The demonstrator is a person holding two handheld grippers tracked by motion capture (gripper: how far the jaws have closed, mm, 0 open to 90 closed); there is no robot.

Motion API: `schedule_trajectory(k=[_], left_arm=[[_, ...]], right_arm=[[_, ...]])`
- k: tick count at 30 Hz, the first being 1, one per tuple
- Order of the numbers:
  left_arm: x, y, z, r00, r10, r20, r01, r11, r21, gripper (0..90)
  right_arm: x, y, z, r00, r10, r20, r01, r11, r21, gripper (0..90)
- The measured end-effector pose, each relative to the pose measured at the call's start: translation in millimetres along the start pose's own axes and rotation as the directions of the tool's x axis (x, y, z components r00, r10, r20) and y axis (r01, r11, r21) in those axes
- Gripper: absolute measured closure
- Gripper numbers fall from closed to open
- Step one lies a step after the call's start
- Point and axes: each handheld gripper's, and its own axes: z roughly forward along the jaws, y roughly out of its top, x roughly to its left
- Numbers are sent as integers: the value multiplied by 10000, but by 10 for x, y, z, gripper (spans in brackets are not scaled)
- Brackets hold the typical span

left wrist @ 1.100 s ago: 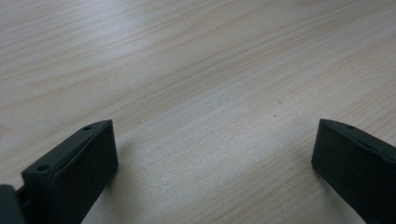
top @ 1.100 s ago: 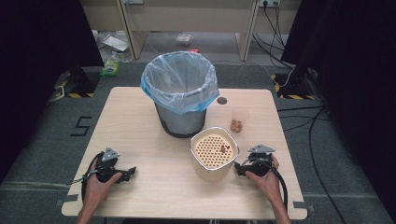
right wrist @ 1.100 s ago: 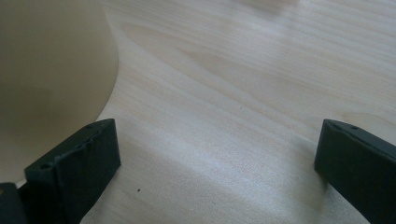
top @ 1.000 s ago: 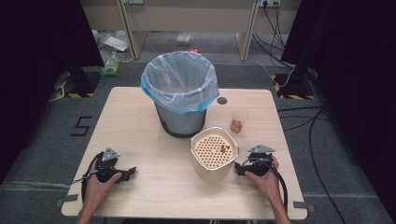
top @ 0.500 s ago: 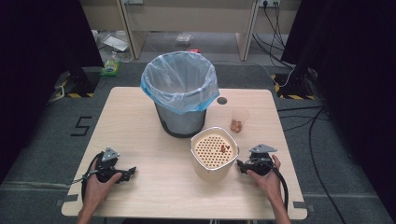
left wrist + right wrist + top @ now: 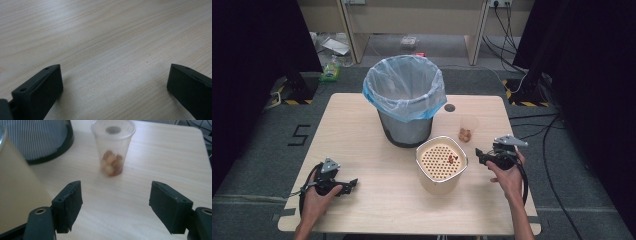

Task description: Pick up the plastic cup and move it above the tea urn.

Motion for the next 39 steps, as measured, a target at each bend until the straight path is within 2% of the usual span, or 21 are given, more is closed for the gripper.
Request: schedule_trajectory(k=[2, 4, 9, 16, 17, 20, 22, 27, 30, 35, 37, 39], left_arm=[[0, 0, 0, 10000, 1, 0, -1, 10000, -2, 0], [0, 0, 0, 10000, -5, 1, 5, 10000, -7, 0], [-1, 0, 0, 10000, -9, 3, 9, 10000, -2, 0], [0, 0, 0, 10000, -3, 7, 3, 10000, -1, 0], [-1, 0, 0, 10000, -7, 2, 7, 10000, 4, 0], [0, 1, -1, 10000, -1, 3, 1, 10000, 8, 0], [0, 1, 0, 10000, -5, 3, 5, 10000, 6, 0], [-1, 0, -1, 10000, -4, 2, 4, 10000, 6, 0], [0, 0, -1, 10000, -3, 2, 3, 10000, 6, 0], [0, 0, -1, 10000, -4, 2, 4, 10000, 7, 0], [-1, 0, 0, 10000, -6, 3, 6, 10000, 5, 0], [0, 0, 0, 10000, -5, 2, 5, 10000, 6, 0]], right_arm=[[-13, 41, 7, 10000, 91, -5, -91, 10000, -34, 287], [-53, 166, 32, 9992, 400, 16, -400, 9991, -124, 310], [-106, 374, 77, 9974, 724, 3, -723, 9969, -299, 350], [-134, 575, 221, 9978, 628, 193, -628, 9980, -41, 405], [-151, 617, 302, 9975, 644, 298, -646, 9979, 72, 418], [-170, 671, 408, 9965, 764, 330, -770, 9969, 158, 443], [-177, 710, 469, 9967, 680, 452, -689, 9974, 188, 460], [-182, 750, 596, 9968, 615, 517, -642, 9966, 521, 487], [-206, 748, 724, 9952, 769, 598, -817, 9932, 827, 515], [-228, 728, 854, 9944, 934, 486, -980, 9898, 1030, 546], [-233, 715, 897, 9923, 1176, 378, -1210, 9869, 1067, 559], [-239, 702, 935, 9923, 1164, 419, -1206, 9858, 1168, 566]])
